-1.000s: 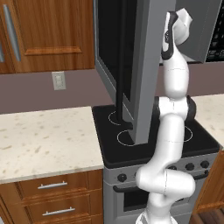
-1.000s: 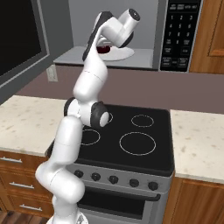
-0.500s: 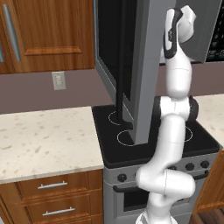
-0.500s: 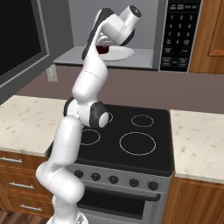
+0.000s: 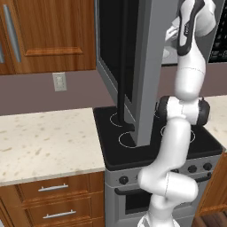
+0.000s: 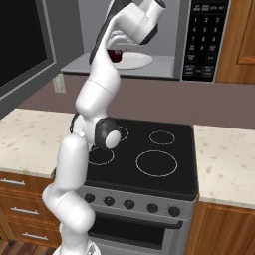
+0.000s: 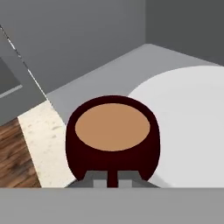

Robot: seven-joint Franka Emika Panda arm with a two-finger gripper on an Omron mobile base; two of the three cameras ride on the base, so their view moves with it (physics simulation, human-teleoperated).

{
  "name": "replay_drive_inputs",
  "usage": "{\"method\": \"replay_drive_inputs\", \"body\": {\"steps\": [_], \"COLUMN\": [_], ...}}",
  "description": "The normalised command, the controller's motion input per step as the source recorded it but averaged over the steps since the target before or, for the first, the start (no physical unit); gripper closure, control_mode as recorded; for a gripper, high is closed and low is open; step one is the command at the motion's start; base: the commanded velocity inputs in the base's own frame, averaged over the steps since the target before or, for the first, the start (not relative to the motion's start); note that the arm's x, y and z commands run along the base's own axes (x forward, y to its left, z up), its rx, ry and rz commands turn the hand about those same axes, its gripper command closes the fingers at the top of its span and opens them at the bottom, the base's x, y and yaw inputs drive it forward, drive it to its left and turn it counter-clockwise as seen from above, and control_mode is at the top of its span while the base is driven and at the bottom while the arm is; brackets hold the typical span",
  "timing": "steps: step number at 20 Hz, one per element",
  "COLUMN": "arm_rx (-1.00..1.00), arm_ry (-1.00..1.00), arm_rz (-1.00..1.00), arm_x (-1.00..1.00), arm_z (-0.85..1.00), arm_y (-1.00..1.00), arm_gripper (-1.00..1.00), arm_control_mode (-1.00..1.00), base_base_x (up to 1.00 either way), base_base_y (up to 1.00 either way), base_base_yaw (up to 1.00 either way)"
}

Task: Pick the cup of tea, navigate to the dining table, and place it on the saucer.

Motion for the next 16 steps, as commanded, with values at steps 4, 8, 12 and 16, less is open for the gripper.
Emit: {"method": "replay_drive_inputs", "body": {"steps": [4, 8, 12, 16], "arm_rx": [0.0, 0.0, 0.0, 0.0], "arm_ry": [-0.27, -0.34, -0.32, -0.24], "arm_rz": [-0.09, -0.14, -0.14, -0.19], "arm_x": [-1.0, -1.0, -1.0, -1.0], "arm_z": [-0.8, -0.93, -0.47, -0.02], "arm_y": [0.28, 0.6, 0.3, 0.01], "arm_gripper": [1.0, 1.0, 1.0, 1.0], "arm_control_mode": [-1.0, -1.0, -1.0, -1.0], "base_base_x": [0.0, 0.0, 0.0, 0.0], "base_base_y": [0.0, 0.0, 0.0, 0.0], "base_base_yaw": [0.0, 0.0, 0.0, 0.0]}}
